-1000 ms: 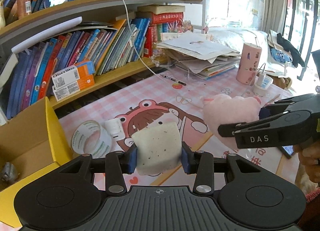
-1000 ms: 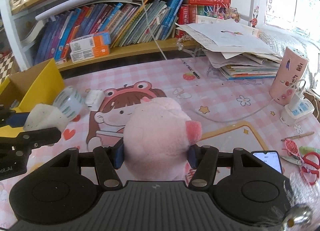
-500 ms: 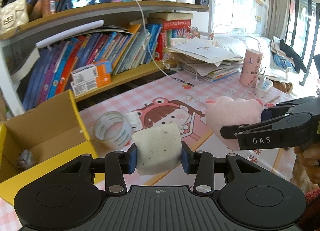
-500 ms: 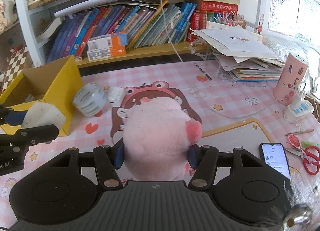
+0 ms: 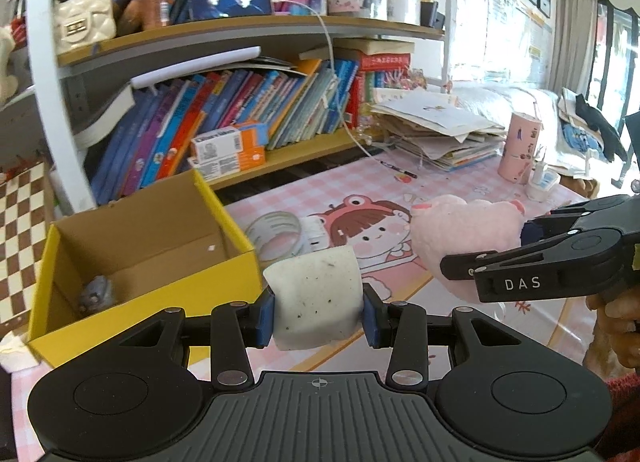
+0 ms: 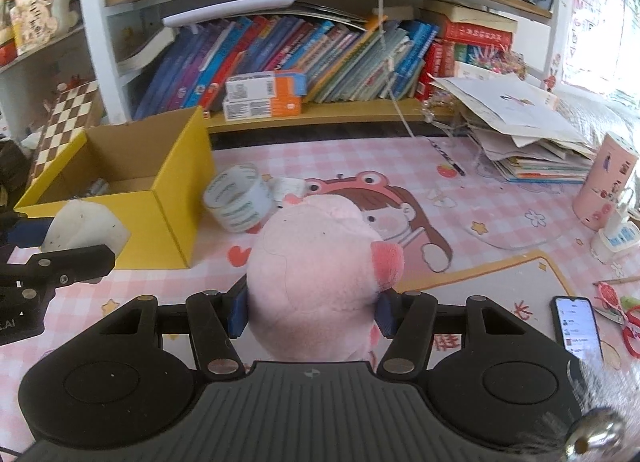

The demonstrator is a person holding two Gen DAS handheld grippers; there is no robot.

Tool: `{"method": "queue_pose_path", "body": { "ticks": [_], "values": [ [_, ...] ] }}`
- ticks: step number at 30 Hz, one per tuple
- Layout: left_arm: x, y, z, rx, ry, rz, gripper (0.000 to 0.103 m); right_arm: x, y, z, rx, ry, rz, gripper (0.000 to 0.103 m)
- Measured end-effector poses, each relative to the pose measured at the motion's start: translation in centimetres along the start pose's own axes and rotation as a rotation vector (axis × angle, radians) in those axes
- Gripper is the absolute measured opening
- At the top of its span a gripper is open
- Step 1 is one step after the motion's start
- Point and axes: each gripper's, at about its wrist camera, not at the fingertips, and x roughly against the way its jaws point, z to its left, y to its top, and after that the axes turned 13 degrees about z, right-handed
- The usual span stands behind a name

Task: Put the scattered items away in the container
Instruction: 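Lift the plush pig and white block and carry both toward the yellow box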

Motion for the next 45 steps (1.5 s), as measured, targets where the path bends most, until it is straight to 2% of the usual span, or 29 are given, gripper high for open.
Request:
{"method": "queue_pose_path", "body": {
  "ticks": [21, 34, 45],
  "values": [
    [3.1, -1.8, 5.2, 0.122, 0.06, -0.08, 0.04, 0.1, 2.0, 6.3, 0.177, 0.041, -0.021, 0.056],
    [4.4, -2.1, 9.0, 0.229, 0.116, -0.141, 0.04, 0.2, 5.2, 11.2, 0.342, 0.095, -0.054, 0.056],
    [4.7, -1.7, 10.9, 0.264, 0.153, -0.166, 0.04, -0.2, 7.4, 13.3, 0.394, 0.122, -0.075, 0.056]
  ]
}}
